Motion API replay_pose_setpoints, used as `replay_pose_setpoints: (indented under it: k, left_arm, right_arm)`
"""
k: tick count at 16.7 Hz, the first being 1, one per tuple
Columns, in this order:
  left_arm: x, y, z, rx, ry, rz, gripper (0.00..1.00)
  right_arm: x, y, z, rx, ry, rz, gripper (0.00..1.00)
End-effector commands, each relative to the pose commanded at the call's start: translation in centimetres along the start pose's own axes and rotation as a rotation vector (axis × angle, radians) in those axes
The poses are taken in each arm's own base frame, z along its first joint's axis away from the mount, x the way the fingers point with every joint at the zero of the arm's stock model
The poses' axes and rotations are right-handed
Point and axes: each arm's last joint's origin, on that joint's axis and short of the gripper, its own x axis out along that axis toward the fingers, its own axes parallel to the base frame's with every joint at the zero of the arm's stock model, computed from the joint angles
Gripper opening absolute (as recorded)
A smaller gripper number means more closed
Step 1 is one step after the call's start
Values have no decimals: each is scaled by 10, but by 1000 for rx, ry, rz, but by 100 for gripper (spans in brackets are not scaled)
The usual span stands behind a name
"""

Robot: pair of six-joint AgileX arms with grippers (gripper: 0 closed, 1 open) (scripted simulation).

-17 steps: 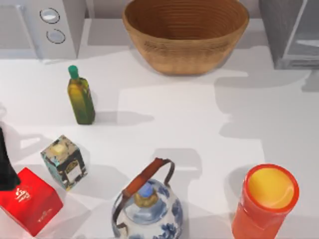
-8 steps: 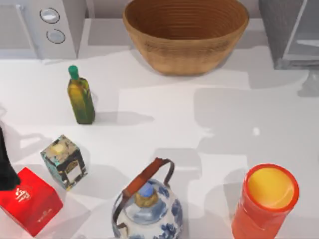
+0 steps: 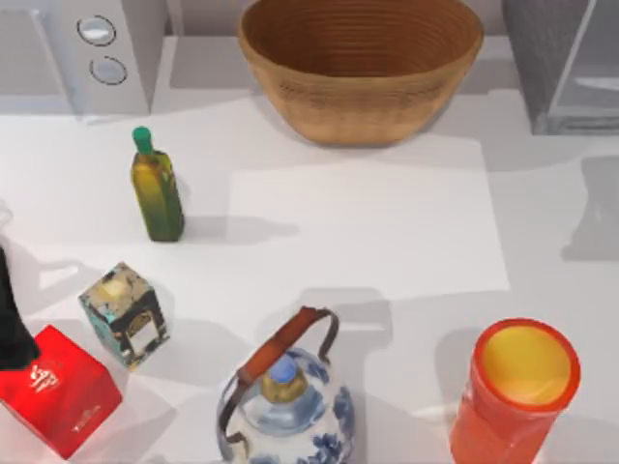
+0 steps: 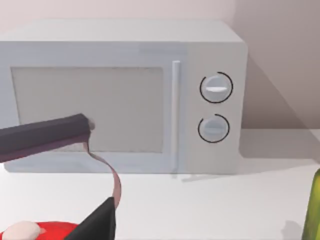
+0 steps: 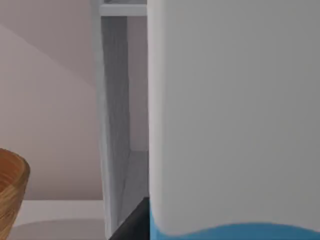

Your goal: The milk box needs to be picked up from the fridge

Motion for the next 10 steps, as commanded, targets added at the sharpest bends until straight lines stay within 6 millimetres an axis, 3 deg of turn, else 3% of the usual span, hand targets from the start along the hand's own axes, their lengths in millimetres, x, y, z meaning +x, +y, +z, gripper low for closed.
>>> replay_pose_setpoints:
  k: [3,5,10]
  left_arm:
    - [0,0,0,0,0,0,100]
    - [0,0,0,0,0,0,100]
    - [0,0,0,0,0,0,100]
  right_arm:
    - [-46,9,-15,3,-16,3,0]
    - [-65,13,-31,5,-13,5,0]
    - [-85,17,-66,6,20,12,0]
